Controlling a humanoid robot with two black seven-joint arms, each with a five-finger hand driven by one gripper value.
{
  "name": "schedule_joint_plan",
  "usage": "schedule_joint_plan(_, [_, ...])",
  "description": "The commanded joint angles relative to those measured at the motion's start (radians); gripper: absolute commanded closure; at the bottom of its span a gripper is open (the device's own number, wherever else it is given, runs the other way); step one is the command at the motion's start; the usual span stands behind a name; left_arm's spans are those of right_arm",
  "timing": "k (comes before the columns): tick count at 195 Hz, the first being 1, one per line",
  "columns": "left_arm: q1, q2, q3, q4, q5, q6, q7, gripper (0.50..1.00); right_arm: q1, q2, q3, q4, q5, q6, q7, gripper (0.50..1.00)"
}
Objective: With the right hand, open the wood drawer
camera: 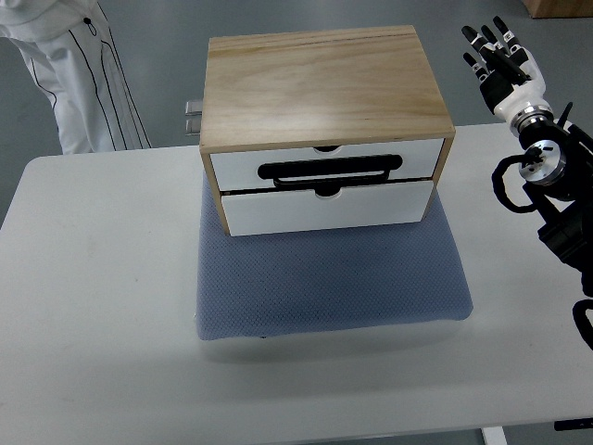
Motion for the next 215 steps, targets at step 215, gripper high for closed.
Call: schedule_joint_plan(215, [-0.002,0.0,-0.002,-0.008,0.003,0.002,0.0,0.5,0.0,-0.011,-0.008,-0.002,0.0,0.0,0.002,0.556])
